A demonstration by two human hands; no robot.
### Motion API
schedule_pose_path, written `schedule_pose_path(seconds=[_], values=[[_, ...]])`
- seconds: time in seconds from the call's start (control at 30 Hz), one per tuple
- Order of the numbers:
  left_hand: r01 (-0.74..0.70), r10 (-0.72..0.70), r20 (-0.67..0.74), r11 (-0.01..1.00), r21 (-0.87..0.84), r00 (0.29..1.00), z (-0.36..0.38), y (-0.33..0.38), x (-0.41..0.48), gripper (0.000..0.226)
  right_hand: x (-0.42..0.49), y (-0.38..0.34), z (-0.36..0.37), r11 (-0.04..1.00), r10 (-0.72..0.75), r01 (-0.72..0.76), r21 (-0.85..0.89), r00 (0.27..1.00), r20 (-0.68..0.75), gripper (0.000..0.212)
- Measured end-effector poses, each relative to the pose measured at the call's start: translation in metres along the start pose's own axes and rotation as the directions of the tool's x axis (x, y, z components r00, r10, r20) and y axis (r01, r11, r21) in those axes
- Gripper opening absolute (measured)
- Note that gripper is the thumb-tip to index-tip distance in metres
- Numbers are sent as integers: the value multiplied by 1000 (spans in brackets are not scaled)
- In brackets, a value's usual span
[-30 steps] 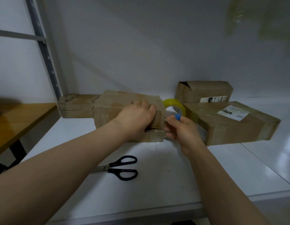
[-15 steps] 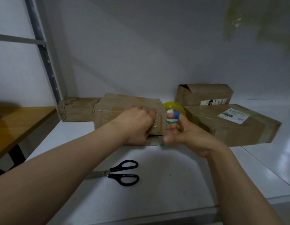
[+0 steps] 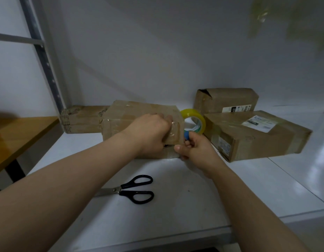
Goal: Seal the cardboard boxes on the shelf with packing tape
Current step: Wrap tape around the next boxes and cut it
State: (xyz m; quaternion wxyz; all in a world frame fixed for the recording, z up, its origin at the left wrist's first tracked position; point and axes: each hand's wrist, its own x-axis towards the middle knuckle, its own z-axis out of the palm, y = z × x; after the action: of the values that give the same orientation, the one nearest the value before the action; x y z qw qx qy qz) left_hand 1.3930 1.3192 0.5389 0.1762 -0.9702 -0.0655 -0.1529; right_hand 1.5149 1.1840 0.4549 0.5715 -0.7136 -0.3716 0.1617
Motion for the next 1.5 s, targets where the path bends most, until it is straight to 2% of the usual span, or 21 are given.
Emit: schedule_pose_path(seconds=[0.07,0.13,0.2,0.43,0.57,0.77,0.9,0.97,1.03,1.13,1.33,1.4,1.5], values=[[10,-10,-16,1000,-6,1000,-3,0,2,58,1,1,1,1000,-4,4,29,1000,-12,31],[11,-11,-5,1000,18,1000,-6,2,4,53,1,1,1,998,-4,6,67,999,-34,25],[15,-15,7,999,40,1000,-8,4,5,55,-1,-2,1,997,-14,18,80,999,-40,18],[24,-24,-10,999,38,1000,-6,10,2,57,-7,-4,-2,998,-56,57,27,998,-25,15],[29,-29,2,999,25,1000,-4,8,0,61,-5,-2,2,999,-27,31,37,995,-91,4],[33,-34,53,999,5,998,-4,6,9,64,1,-6,6,987,-74,41,-158,975,-211,12],[62,-55,73,994,-85,996,-7,9,9,75,1,-1,5,989,-86,52,-141,966,-245,13],[79,-78,40,997,-23,996,3,14,5,88,2,0,5,992,-73,44,-119,965,-253,14],[114,-114,-47,993,0,992,16,16,3,86,1,0,5,998,-53,46,-37,973,-223,9],[117,-123,-120,991,-59,985,23,12,3,80,-2,-1,3,994,-23,37,104,991,-132,18],[128,-140,-106,985,-117,984,22,11,4,81,3,-8,10,997,-67,59,-51,981,-182,23],[131,-144,-103,984,-120,984,21,11,3,81,2,-7,8,999,-47,46,-9,984,-170,23],[143,-156,-96,980,-136,983,22,12,2,81,3,-2,4,997,-43,53,51,982,-185,11]])
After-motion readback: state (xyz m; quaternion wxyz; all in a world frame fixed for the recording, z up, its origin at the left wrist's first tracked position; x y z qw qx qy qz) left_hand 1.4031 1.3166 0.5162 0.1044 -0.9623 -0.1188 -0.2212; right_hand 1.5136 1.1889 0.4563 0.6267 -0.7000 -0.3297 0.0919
